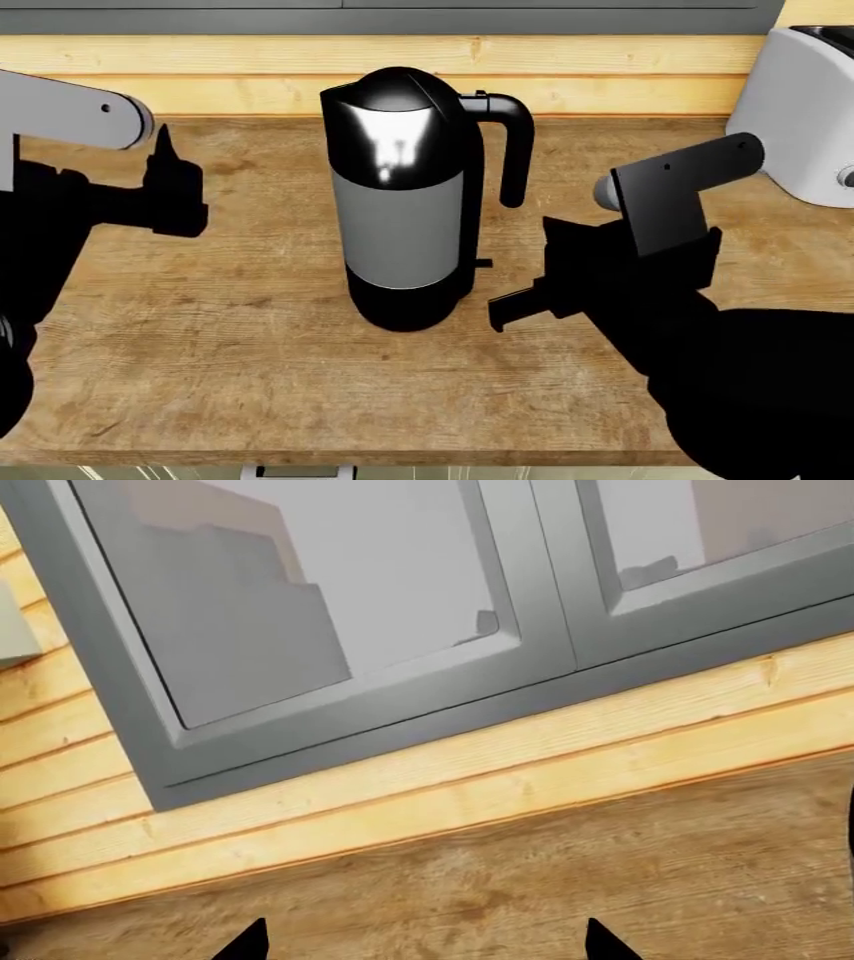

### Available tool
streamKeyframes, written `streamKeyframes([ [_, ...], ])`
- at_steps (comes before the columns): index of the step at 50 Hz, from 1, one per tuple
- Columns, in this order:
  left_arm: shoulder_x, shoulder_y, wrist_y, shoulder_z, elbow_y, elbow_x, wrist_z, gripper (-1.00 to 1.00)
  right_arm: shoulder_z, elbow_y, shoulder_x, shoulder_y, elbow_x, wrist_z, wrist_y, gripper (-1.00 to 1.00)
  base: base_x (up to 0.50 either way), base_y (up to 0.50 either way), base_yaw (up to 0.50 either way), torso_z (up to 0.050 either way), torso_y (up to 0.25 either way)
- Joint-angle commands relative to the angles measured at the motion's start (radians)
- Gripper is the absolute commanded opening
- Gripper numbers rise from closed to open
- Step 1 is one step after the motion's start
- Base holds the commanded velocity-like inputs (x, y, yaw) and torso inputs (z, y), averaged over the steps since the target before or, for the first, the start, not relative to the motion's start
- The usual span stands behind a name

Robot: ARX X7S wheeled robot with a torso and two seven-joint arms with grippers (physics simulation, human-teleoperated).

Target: Press down the lever to turn on the electric kettle.

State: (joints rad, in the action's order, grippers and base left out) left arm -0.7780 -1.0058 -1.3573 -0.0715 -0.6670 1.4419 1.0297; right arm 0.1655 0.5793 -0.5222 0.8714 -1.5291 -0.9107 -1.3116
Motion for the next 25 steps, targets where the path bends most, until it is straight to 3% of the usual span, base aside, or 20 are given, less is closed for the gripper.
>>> streamKeyframes([
  [1,-0.007,0.008,0.012,-0.007,-0.001,0.003,0.003,1.0,0.023,0.005,0.015,-0.002,-0.006,0.006,0.01,-1.0,0.0,0.0,0.0,0.0,0.0],
  [25,-0.025,0.007,0.029,-0.016,-0.001,0.015,0.013,1.0,0.058,0.003,0.033,0.02,-0.017,0.035,0.029,-1.0,0.0,0.0,0.0,0.0,0.0],
])
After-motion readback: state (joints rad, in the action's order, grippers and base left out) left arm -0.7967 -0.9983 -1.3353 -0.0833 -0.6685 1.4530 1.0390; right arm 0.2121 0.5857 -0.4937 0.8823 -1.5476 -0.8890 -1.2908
